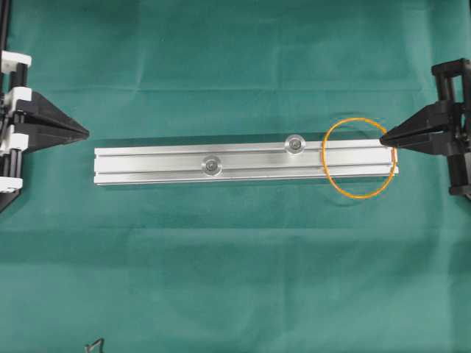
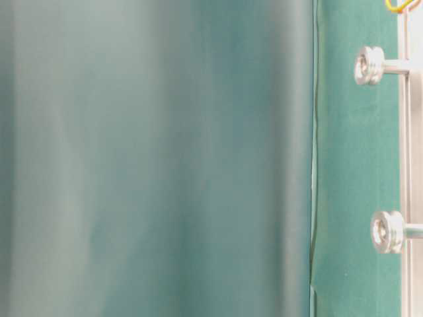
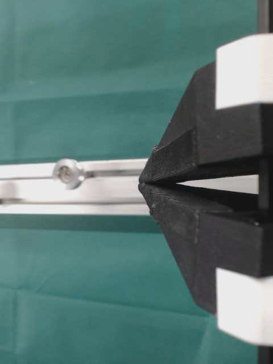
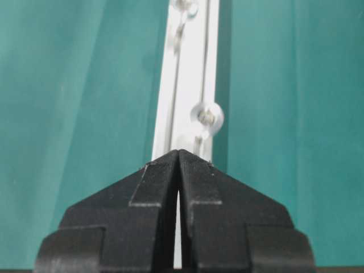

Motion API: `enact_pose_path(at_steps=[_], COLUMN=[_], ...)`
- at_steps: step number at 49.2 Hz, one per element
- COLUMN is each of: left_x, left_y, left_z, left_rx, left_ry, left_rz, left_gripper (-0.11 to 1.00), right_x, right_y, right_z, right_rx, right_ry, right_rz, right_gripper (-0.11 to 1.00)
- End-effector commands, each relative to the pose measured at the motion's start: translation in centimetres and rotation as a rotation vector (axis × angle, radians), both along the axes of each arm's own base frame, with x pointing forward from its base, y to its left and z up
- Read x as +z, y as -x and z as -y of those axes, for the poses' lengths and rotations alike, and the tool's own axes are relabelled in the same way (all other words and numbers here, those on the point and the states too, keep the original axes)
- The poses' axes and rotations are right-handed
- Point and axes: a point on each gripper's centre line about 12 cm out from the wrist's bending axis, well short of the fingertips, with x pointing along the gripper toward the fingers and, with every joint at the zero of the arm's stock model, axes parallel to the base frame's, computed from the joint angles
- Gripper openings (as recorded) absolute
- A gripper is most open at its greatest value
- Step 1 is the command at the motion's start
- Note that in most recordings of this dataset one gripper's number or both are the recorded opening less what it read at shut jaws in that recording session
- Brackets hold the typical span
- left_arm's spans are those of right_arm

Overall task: Hook the rubber onto the shaft.
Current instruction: 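Move the right gripper over the orange rubber band at the rail's right end, then open the right gripper and lower it toward the band's near edge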

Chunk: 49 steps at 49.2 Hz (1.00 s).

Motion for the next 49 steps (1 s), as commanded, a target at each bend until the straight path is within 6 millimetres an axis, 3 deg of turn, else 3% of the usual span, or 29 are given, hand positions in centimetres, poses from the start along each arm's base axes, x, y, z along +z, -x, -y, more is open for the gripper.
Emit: enact_pose_path(at_steps=[1,25,49], left_x=[1.0,1.0,1.0], left_y=[-0.5,-0.6,-0.6], left_z=[-0.1,-0.1,-0.1], left_rx=[0.001,0.002,0.002], left_ry=[-0.003,-0.003,-0.003], left_rz=[0.018,0.011,0.005], left_gripper=[0.0,0.0,0.0], right_x=[1.1,1.0,-0.4], right_y=[-0.5,-0.4,1.4], right_z=[0.1,0.1,0.1], right_rx=[-0.004,-0.007,-0.017], right_ry=[-0.001,-0.002,-0.011], right_rz=[0.018,-0.005,-0.445], right_gripper=[0.03,0.03,0.03])
